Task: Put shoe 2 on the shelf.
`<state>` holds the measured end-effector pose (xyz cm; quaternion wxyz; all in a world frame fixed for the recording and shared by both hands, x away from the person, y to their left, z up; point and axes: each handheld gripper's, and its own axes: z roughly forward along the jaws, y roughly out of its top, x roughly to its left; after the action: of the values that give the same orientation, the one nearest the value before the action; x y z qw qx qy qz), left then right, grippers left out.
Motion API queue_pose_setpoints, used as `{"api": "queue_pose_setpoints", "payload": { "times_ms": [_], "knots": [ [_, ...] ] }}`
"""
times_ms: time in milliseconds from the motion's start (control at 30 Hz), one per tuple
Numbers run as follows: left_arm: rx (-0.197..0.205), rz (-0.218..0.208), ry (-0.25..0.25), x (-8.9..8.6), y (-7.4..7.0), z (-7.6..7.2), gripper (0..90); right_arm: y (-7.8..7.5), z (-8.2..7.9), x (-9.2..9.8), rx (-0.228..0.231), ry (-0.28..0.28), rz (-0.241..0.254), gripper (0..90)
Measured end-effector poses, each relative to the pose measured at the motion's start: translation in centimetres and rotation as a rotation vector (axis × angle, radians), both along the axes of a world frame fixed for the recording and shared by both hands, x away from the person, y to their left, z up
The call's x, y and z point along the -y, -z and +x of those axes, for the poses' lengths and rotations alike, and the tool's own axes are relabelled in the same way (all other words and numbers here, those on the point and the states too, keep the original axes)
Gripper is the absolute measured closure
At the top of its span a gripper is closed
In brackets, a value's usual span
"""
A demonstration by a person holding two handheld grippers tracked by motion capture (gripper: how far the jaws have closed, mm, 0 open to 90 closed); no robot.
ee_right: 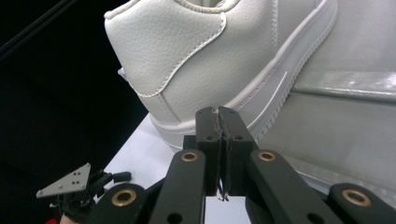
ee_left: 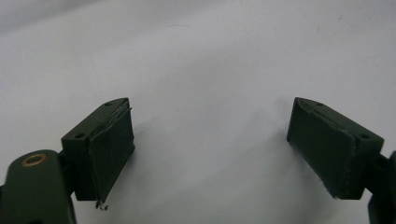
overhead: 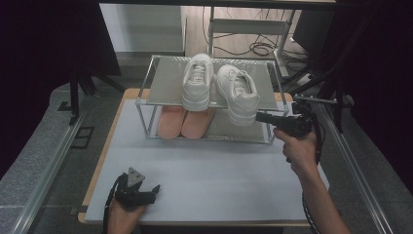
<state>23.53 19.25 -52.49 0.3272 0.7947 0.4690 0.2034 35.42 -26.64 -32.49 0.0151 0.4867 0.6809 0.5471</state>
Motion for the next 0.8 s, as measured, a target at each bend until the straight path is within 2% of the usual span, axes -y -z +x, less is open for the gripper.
{"api": "queue_pose_setpoints", "payload": {
  "times_ms": [433, 800],
  "knots": [
    [-0.001, -0.001, 0.000, 0.0, 0.0, 0.0, 14.5, 0.0, 1.3, -2.8, 0.000, 0.010, -0.006, 88.7],
    [-0.003, 0.001, 0.002, 0.0, 0.0, 0.0, 14.6, 0.4, 2.6, -4.7, 0.014, 0.047, -0.027, 89.0]
  ]
}}
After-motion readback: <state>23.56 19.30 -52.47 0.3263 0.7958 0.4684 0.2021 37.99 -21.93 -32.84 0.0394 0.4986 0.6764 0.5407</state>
